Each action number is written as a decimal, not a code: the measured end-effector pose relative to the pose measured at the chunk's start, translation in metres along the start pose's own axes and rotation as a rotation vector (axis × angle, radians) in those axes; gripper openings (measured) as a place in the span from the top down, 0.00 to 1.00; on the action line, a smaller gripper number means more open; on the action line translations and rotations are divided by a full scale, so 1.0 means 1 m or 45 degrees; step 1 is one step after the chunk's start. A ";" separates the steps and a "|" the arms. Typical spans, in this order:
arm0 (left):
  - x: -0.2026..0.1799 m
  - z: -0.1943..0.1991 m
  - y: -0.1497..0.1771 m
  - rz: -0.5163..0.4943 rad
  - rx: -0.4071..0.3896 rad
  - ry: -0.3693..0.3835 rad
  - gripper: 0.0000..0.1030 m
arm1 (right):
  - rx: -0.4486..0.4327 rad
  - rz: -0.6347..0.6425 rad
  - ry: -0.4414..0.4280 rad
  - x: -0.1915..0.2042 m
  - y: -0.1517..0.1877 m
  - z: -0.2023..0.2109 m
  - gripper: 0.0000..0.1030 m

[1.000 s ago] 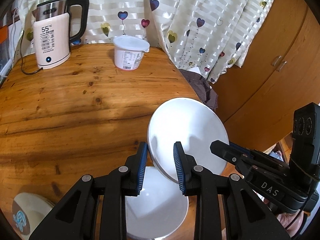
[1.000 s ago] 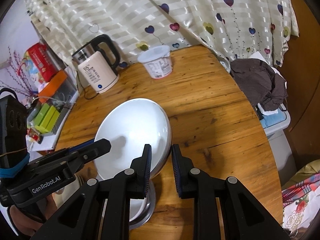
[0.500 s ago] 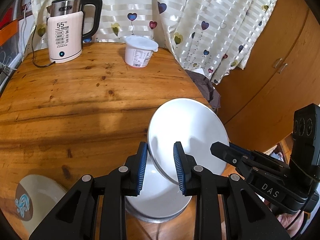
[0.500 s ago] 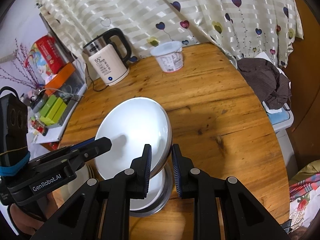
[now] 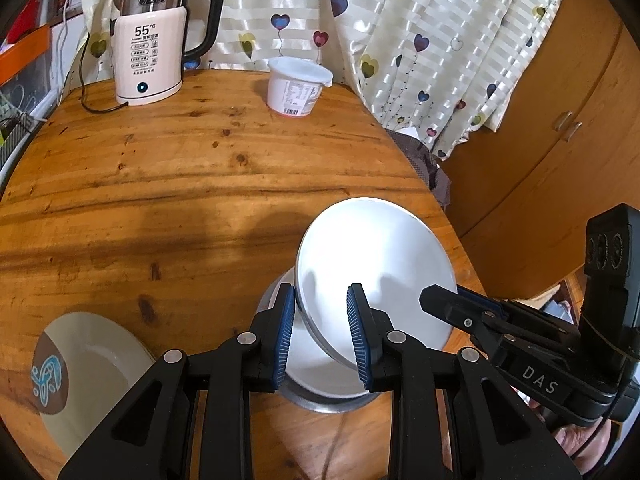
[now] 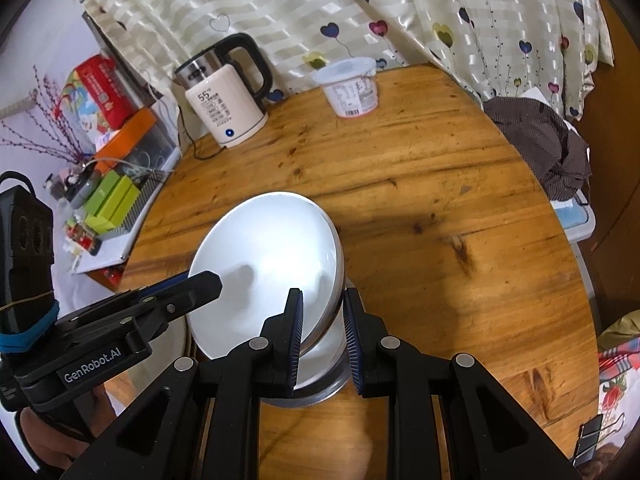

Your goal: Organize plates and bowls

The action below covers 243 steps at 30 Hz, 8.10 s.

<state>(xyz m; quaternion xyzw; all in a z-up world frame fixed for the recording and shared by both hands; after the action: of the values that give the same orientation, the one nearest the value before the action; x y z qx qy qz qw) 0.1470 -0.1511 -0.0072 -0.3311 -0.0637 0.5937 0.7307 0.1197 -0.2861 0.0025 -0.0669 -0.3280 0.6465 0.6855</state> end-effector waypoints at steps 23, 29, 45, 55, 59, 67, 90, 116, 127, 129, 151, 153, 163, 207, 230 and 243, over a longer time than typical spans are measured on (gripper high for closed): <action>0.010 -0.014 0.021 0.019 0.072 -0.054 0.73 | 0.109 0.014 0.015 -0.003 0.018 -0.024 0.81; 0.010 -0.017 0.022 0.019 0.081 -0.061 0.73 | 0.109 0.024 0.019 -0.003 0.018 -0.025 0.80; 0.012 -0.019 0.025 0.027 0.084 -0.064 0.73 | 0.087 0.095 0.067 0.000 0.019 -0.027 0.78; 0.011 -0.016 0.026 0.033 0.069 -0.061 0.73 | 0.085 0.093 0.063 0.000 0.018 -0.027 0.78; 0.010 -0.015 0.025 0.034 0.067 -0.055 0.73 | 0.082 0.092 0.057 0.000 0.018 -0.026 0.78; 0.013 -0.015 0.024 0.033 0.055 -0.049 0.73 | 0.023 0.078 0.059 -0.004 0.010 -0.017 0.79; 0.009 -0.012 0.022 0.035 0.047 -0.043 0.73 | 0.063 0.026 0.024 -0.006 0.008 -0.021 0.90; 0.013 -0.001 0.023 0.051 -0.024 0.006 0.73 | 0.026 0.053 -0.018 -0.006 0.012 -0.008 0.85; 0.021 0.011 0.026 0.062 -0.066 0.012 0.71 | -0.028 0.088 -0.045 -0.008 0.013 0.003 0.78; 0.023 0.013 0.027 0.068 -0.073 0.015 0.71 | -0.037 0.088 -0.055 -0.009 0.013 0.005 0.77; 0.058 0.005 0.047 0.197 -0.029 0.075 0.71 | 0.048 -0.101 -0.178 -0.042 0.030 -0.006 0.77; 0.060 0.003 0.048 0.208 -0.016 0.080 0.71 | 0.063 -0.117 -0.187 -0.045 0.031 -0.009 0.77; 0.065 -0.013 0.053 0.237 0.054 0.103 0.71 | 0.113 -0.181 -0.274 -0.051 0.036 -0.024 0.77; 0.054 -0.034 0.051 0.188 0.124 0.337 0.93 | 0.178 -0.206 -0.440 -0.051 0.036 -0.041 0.93; 0.054 -0.038 0.051 0.211 0.124 0.361 0.93 | 0.165 -0.199 -0.413 -0.051 0.034 -0.039 0.93; 0.054 -0.030 0.047 0.204 0.101 0.355 0.93 | 0.154 -0.189 -0.417 -0.049 0.029 -0.037 0.93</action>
<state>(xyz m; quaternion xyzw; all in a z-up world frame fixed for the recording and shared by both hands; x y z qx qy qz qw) 0.1385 -0.1107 -0.0728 -0.3851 0.0886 0.6005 0.6951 0.1174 -0.3154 -0.0587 0.1048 -0.3999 0.6150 0.6715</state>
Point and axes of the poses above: each gripper's, at about its wrist camera, not at the fingertips, and z roughly against the way its jaws point, x to its left, y to its underside, the point moved 7 cm from there along -z, roughly the way its jaws point, and after that the axes turned 2 degrees about -z, right-handed, at the moved point
